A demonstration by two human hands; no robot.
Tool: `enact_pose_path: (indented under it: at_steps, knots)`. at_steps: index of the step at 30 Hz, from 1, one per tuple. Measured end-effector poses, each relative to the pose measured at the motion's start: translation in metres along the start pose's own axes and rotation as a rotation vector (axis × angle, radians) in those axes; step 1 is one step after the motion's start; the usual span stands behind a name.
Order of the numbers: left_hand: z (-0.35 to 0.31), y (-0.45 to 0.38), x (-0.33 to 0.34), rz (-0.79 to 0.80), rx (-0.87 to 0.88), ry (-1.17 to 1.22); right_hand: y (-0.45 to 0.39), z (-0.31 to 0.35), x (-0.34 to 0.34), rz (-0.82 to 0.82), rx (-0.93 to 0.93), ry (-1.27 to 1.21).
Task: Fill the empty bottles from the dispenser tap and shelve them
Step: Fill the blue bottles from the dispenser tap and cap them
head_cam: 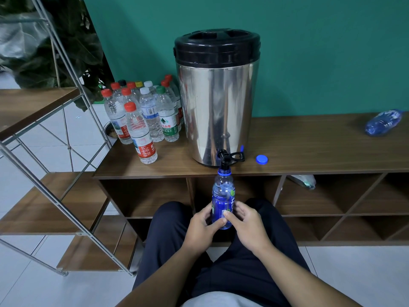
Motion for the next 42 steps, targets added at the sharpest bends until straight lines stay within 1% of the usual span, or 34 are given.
enact_pose_path:
  at_steps: [23, 42]
  knots:
    - [0.0014, 0.0, 0.0004, -0.006, -0.007, -0.004, 0.001, 0.0008, -0.0002, -0.008, 0.03, 0.008]
    - [0.0019, -0.0004, 0.0004, 0.003, -0.004, 0.016, 0.0003, 0.0008, -0.0002, -0.01, 0.019, 0.006]
Point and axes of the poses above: each hand's wrist, its own y-axis away from the middle knuckle, its own x-axis out of the palm, z = x × y, the point moved 3 cm from there along -y, towards the middle knuckle, and after that the axes turned 10 degrees about z, right-handed, at the moved point
